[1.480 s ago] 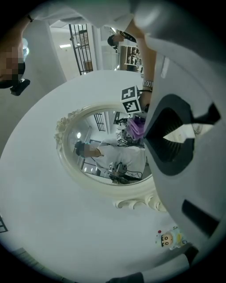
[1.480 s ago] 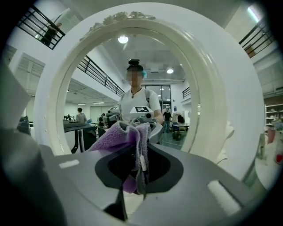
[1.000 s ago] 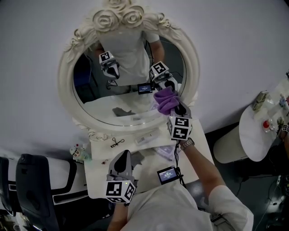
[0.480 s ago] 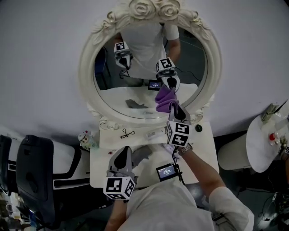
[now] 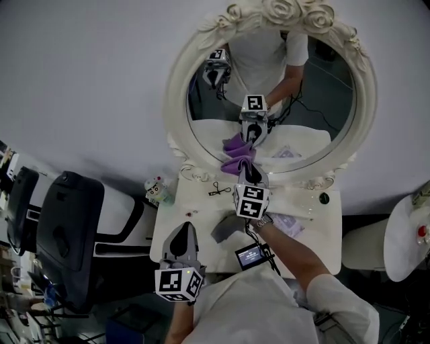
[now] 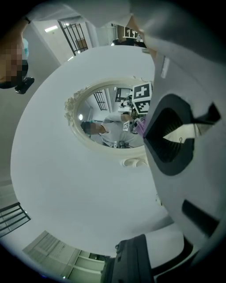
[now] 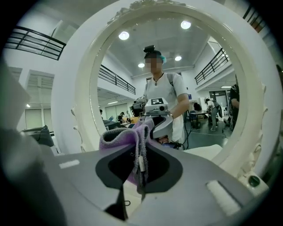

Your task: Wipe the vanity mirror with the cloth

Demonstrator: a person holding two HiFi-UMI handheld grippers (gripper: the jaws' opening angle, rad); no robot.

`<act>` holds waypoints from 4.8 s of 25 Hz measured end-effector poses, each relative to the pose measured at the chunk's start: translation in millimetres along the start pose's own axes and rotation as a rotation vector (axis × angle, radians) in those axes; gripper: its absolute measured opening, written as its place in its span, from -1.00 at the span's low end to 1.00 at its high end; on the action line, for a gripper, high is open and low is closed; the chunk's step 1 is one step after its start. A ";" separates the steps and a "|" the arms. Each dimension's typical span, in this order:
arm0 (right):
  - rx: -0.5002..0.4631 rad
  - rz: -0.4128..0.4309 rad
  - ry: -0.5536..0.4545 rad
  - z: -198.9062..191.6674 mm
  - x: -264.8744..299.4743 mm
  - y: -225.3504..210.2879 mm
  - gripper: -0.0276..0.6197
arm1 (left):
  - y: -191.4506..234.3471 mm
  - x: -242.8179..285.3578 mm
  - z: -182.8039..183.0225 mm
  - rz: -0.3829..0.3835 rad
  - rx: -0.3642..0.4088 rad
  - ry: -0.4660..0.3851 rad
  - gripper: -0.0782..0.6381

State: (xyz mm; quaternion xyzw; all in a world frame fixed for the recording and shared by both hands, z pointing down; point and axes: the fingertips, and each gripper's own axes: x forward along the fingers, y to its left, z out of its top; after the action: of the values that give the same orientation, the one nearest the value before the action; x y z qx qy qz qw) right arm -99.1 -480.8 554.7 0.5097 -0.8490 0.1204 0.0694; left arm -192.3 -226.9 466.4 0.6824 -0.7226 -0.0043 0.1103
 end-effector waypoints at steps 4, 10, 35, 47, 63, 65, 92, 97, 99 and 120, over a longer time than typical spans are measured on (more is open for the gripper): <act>0.009 -0.019 -0.017 -11.6 19.8 11.6 -0.74 | 17.4 -13.3 -7.4 0.073 -0.002 0.021 -0.78; -0.112 -0.055 -0.126 -19.8 30.1 15.9 -0.75 | 31.9 -27.6 -15.7 0.139 -0.005 0.054 -0.78; -0.269 -0.277 -0.063 -1.2 -37.7 -187.8 -0.70 | -85.8 49.4 -29.1 -0.273 0.042 0.098 -0.78; -0.211 -0.413 -0.150 66.2 -74.4 -234.2 -0.73 | -96.7 53.7 -25.3 -0.332 0.031 0.073 -0.78; -0.064 -0.474 -0.548 215.7 -174.8 -214.4 -0.75 | -62.6 38.0 -11.7 -0.382 0.008 0.018 -0.78; -0.060 -0.452 -0.567 220.6 -190.5 -199.0 -0.75 | -58.3 36.1 -8.9 -0.394 0.002 0.010 -0.78; 0.253 -0.021 -0.275 3.0 -341.7 21.5 -0.76 | -67.4 -52.5 -63.5 -0.662 0.025 0.058 -0.78; 0.237 0.045 -0.268 -9.0 -361.1 30.1 -0.76 | -76.8 -72.5 -70.4 -0.605 0.019 0.049 -0.78; 0.234 0.064 -0.257 -16.3 -375.5 29.8 -0.76 | -88.2 -82.5 -74.4 -0.594 0.026 0.047 -0.78; 0.289 0.210 -0.167 -95.9 -505.5 -8.0 -0.76 | -161.4 -264.3 -136.0 -0.447 0.080 0.082 -0.78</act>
State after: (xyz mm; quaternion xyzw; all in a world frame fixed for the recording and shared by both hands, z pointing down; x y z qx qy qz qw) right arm 145.4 -29.0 526.3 0.4313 -0.8742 0.2051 -0.0879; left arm 0.9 42.6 533.2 0.8289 -0.5480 0.0280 0.1089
